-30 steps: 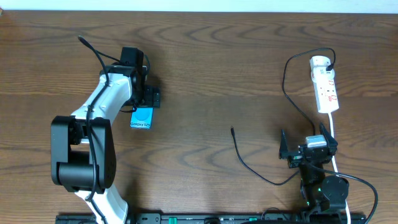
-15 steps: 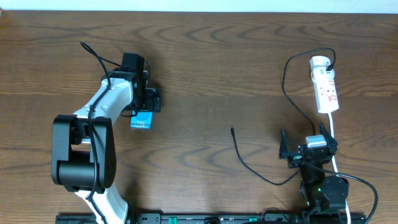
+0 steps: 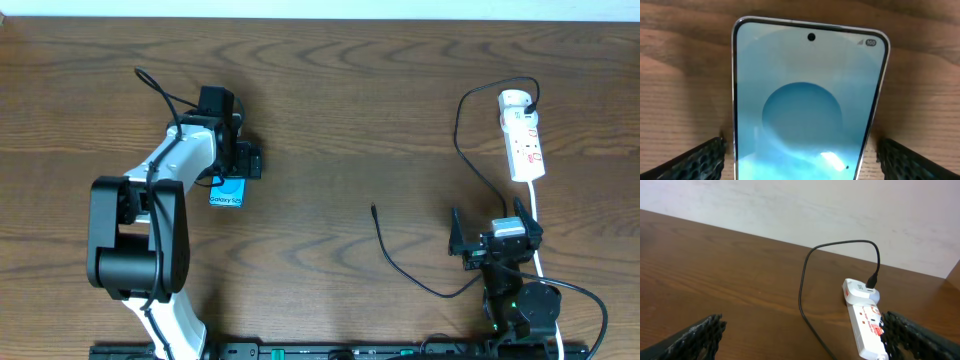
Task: Plug charger to phone and switch on socket
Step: 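Lower the left gripper and close it on the phone's bottom edge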
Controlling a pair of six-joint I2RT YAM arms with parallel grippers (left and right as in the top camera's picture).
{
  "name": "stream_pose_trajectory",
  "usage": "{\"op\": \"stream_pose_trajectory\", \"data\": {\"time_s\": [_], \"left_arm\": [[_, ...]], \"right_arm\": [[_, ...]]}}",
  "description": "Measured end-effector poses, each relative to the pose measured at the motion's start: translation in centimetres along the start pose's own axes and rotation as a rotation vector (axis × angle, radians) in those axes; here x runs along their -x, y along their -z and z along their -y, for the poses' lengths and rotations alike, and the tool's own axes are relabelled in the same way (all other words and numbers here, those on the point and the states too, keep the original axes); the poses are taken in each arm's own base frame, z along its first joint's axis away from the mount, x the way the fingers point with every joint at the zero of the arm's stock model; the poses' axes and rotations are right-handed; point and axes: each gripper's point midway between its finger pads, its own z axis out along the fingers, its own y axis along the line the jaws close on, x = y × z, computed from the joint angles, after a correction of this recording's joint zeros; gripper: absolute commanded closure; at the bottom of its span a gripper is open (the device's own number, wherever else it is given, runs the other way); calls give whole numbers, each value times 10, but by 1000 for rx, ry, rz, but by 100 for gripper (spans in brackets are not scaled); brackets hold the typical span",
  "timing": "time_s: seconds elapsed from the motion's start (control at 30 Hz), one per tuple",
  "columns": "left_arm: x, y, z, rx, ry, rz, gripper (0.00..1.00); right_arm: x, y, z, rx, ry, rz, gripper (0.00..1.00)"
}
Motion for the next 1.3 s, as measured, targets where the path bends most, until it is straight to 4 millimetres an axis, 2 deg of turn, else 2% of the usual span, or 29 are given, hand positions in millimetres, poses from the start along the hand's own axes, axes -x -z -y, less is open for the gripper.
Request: {"op": "stream_pose_trajectory", "data": {"time_s": [0.4,0.5,0.53,0.57,0.67,0.7,0.8,1.17,1.3], "left_arm": [[0,-1,0,0,0,-1,2],[0,0,0,0,-3,-2,15],[0,0,0,0,-2,-3,25],[-1,0,0,1,-1,-4,29],[-1,0,0,1,0,-5,42],[-1,0,0,3,-4,-5,43],[0,0,0,4,-2,-5,57],[0,1,0,4,-4,-4,64],[0,1,0,4,-4,-4,69]], "right_arm": [[0,0,0,0,0,0,1],[0,0,0,0,0,0,1],[0,0,0,0,0,0,1],[0,0,0,0,0,0,1],[0,0,0,0,0,0,1],[0,0,0,0,0,0,1],[0,0,0,0,0,0,1],[0,0,0,0,0,0,1],[0,0,0,0,0,0,1]]}}
